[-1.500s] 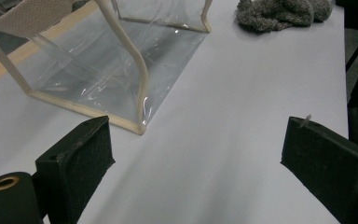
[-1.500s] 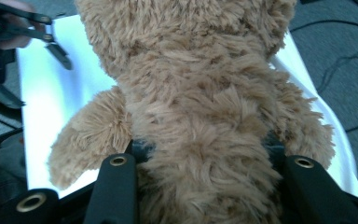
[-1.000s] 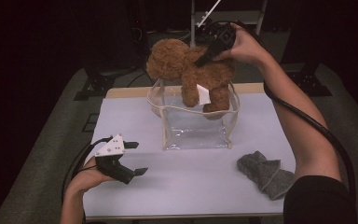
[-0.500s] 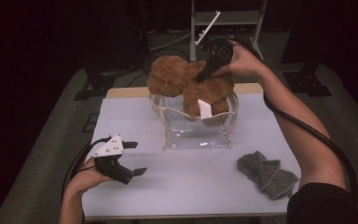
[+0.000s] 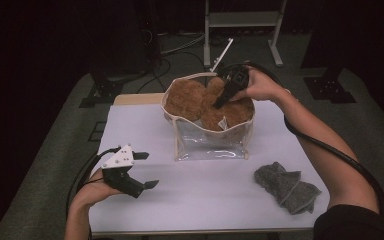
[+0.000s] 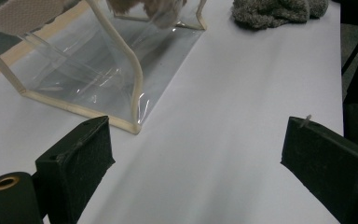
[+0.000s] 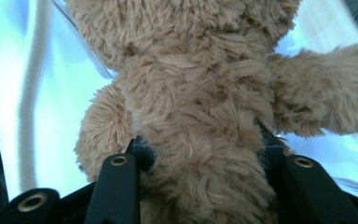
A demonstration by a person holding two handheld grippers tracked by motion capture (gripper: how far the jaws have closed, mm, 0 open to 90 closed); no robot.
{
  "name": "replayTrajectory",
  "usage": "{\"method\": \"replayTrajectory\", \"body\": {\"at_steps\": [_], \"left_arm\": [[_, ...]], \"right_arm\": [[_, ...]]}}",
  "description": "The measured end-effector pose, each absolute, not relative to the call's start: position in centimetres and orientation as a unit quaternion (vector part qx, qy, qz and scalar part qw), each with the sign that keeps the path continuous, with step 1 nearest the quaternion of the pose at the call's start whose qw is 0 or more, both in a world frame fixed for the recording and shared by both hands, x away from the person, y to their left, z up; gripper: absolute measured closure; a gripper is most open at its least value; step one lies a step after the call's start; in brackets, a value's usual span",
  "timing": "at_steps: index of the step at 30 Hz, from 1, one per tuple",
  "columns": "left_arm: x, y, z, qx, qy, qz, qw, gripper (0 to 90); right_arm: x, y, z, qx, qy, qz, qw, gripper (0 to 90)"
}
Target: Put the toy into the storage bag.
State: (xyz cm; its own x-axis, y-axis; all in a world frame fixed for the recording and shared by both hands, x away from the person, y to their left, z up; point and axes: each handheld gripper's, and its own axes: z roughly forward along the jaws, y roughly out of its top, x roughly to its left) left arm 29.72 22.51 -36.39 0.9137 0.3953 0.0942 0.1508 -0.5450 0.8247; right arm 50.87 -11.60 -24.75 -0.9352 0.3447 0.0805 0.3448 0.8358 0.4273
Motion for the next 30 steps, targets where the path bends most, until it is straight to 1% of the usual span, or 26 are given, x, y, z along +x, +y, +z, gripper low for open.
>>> {"method": "replayTrajectory", "body": {"at_steps": [7,8,11,13,15,18,20,21,23,25,27,30], "left_arm": [[29.7,22.7,-36.5,0.869,0.159,0.135,0.449,7.9],[29.7,22.7,-36.5,0.869,0.159,0.134,0.449,7.9],[29.7,22.7,-36.5,0.868,0.160,0.134,0.450,7.9],[29.7,22.7,-36.5,0.867,0.162,0.135,0.451,7.9],[29.7,22.8,-36.4,0.868,0.161,0.137,0.450,7.9],[29.7,22.8,-36.4,0.867,0.163,0.137,0.451,7.9],[29.7,22.8,-36.4,0.867,0.163,0.137,0.451,7.9],[29.7,22.7,-36.4,0.867,0.163,0.137,0.451,7.9],[29.7,22.7,-36.4,0.868,0.160,0.136,0.450,7.9],[29.7,22.7,-36.4,0.869,0.159,0.136,0.449,7.9],[29.7,22.7,-36.3,0.868,0.160,0.136,0.450,7.9],[29.7,22.7,-36.3,0.867,0.160,0.136,0.451,7.9]], "right_arm": [[51.1,-11.1,-26.9,-0.191,-0.962,-0.196,0.013,54.1],[51.1,-10.9,-27.1,-0.190,-0.963,-0.191,0.012,52.4],[51.0,-10.7,-27.4,-0.185,-0.965,-0.184,0.001,41.7],[50.9,-10.7,-27.4,-0.181,-0.966,-0.186,-0.009,36.3],[50.8,-10.8,-27.2,-0.181,-0.965,-0.192,-0.014,33.2],[50.8,-10.8,-26.7,-0.178,-0.963,-0.202,-0.025,31.5],[50.8,-10.8,-26.2,-0.178,-0.960,-0.213,-0.030,33.7],[50.8,-10.7,-25.9,-0.177,-0.959,-0.220,-0.034,36.2],[50.7,-10.5,-25.7,-0.172,-0.957,-0.230,-0.037,48.1],[50.6,-10.1,-26.0,-0.169,-0.959,-0.224,-0.045,52.8],[50.6,-9.8,-26.4,-0.175,-0.960,-0.215,-0.036,59.3],[50.9,-9.6,-27.0,-0.180,-0.962,-0.202,-0.031,65.2]]}}
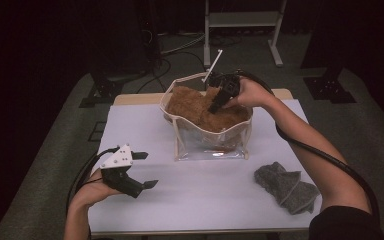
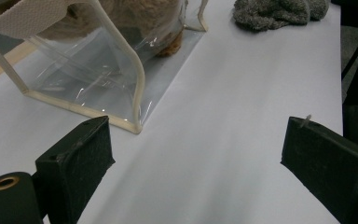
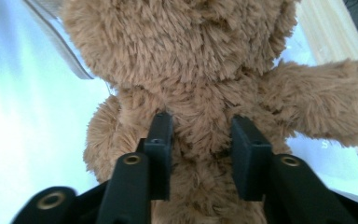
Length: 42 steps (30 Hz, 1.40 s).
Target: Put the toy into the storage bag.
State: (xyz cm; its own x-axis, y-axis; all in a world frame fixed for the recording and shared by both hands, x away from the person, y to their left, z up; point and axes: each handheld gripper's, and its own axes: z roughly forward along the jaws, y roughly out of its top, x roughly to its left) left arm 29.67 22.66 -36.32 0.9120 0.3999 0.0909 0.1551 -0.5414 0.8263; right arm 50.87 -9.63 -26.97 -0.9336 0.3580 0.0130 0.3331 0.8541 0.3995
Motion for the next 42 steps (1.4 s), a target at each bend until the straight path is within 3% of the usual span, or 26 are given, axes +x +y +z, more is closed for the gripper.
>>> {"method": "replayTrajectory", "body": {"at_steps": [11,18,42], "left_arm": [[29.6,22.7,-36.4,0.867,0.163,0.134,0.452,7.9],[29.5,22.7,-36.3,0.867,0.159,0.136,0.451,7.9],[29.2,23.0,-36.2,0.866,0.159,0.142,0.453,7.9]], "right_arm": [[51.5,-9.3,-29.2,0.204,0.965,0.163,0.014,70.5],[51.3,-9.7,-27.3,0.198,0.960,0.196,0.020,55.6],[48.1,-14.5,-23.5,0.204,0.932,0.301,0.013,44.6]]}}
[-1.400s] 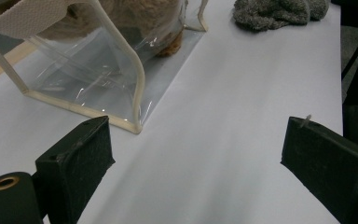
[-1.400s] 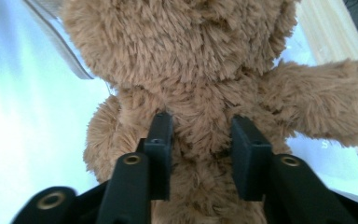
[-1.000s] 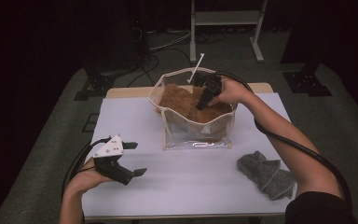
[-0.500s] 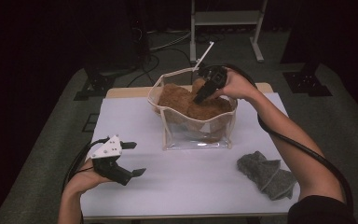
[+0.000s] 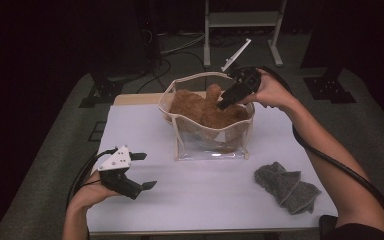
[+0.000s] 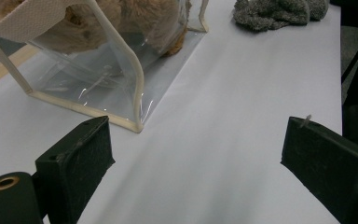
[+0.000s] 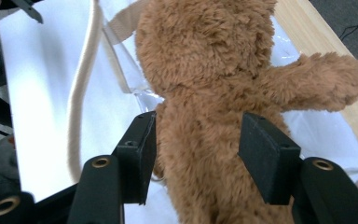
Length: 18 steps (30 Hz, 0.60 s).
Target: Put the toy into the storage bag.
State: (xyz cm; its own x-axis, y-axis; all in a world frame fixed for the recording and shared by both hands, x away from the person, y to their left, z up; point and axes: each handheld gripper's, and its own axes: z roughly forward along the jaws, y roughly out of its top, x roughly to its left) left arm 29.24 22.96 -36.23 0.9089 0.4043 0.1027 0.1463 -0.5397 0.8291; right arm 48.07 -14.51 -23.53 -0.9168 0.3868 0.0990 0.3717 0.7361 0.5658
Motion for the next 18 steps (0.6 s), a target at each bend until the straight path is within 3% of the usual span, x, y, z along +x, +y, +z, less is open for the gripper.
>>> {"method": "replayTrajectory", "body": {"at_steps": [18], "left_arm": [[29.3,22.7,-36.4,0.867,0.162,0.142,0.450,7.9]], "right_arm": [[44.6,-20.4,-22.0,0.216,0.908,0.357,0.034,42.9]]}}
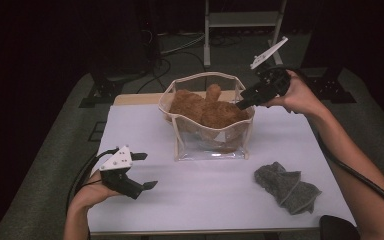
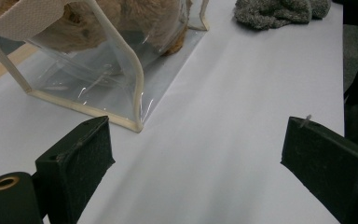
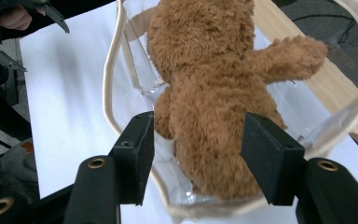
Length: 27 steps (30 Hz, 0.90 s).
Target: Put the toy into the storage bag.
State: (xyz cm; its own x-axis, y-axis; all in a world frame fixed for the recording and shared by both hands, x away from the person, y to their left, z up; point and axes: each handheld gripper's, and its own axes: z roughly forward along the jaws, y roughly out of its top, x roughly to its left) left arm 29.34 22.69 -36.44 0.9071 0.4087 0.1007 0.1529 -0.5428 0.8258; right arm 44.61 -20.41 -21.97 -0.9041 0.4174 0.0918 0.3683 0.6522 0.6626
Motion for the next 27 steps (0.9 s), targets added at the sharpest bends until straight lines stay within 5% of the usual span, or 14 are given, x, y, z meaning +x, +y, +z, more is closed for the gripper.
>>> {"method": "replayTrajectory", "body": {"at_steps": [27], "left_arm": [[29.6,22.5,-36.9,0.869,0.168,0.136,0.445,7.9]], "right_arm": [[41.2,-27.5,-23.5,0.257,0.882,0.393,0.040,40.3]]}}
